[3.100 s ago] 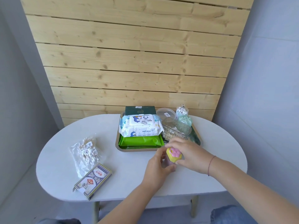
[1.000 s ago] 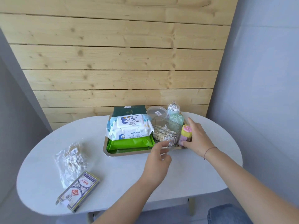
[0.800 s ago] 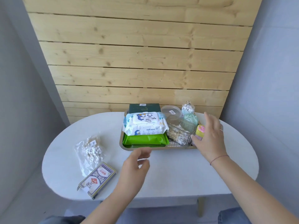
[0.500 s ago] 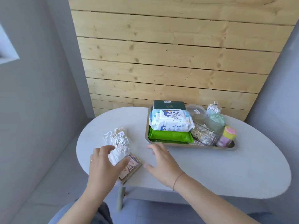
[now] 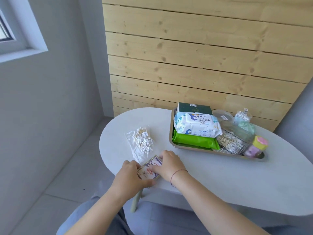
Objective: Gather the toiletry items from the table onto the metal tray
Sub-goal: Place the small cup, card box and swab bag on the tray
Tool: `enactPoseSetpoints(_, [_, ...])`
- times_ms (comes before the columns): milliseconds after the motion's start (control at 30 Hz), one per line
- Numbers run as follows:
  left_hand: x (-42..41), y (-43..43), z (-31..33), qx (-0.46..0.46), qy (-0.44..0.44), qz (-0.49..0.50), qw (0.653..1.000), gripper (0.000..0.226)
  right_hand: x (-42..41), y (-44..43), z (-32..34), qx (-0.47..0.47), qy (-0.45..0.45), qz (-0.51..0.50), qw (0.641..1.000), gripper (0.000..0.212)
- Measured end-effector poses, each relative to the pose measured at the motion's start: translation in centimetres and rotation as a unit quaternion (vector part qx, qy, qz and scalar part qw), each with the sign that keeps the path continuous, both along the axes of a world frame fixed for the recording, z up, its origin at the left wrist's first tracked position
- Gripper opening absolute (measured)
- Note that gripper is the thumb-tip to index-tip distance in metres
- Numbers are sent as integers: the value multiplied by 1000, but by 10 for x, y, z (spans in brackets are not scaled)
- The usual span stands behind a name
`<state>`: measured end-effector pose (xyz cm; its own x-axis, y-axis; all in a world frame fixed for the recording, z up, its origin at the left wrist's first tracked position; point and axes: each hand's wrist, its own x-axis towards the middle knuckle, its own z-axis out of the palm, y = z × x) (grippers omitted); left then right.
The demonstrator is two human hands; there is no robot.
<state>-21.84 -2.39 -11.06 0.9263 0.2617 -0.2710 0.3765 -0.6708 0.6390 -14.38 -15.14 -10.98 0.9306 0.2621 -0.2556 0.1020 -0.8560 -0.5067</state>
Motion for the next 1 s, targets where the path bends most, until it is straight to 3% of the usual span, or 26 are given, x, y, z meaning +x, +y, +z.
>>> enactPoseSetpoints(267, [-3, -16, 7, 17, -29, -13, 999, 60, -5, -9, -5, 28, -22, -13, 999, 48])
enactPoseSetpoints(367, [-2, -25, 17, 31, -94, -25, 995, 60, -6, -26, 0, 93, -63, -38, 993, 27])
enactPoseSetpoints(533, [41, -59, 32, 35, -242, -39, 969, 61, 11, -65, 21, 272, -150, -137, 941, 22])
enactPoseSetpoints(600, [66, -78, 35, 17, -277, -33, 960, 60, 20, -75, 22, 302, -157, -181, 923, 13])
enactPoseSetpoints(733, [106, -108, 36, -44, -287, -20, 957, 61, 38, -90, 15, 327, -148, -223, 906, 26])
enactPoseSetpoints(867, [116, -111, 20, -37, -268, -15, 963, 55, 45, -94, 3, 294, -141, -213, 921, 39])
enactPoseSetpoints(1000, [115, -103, 2, 27, -242, -22, 970, 49, 49, -91, 2, 131, -163, -186, 960, 28])
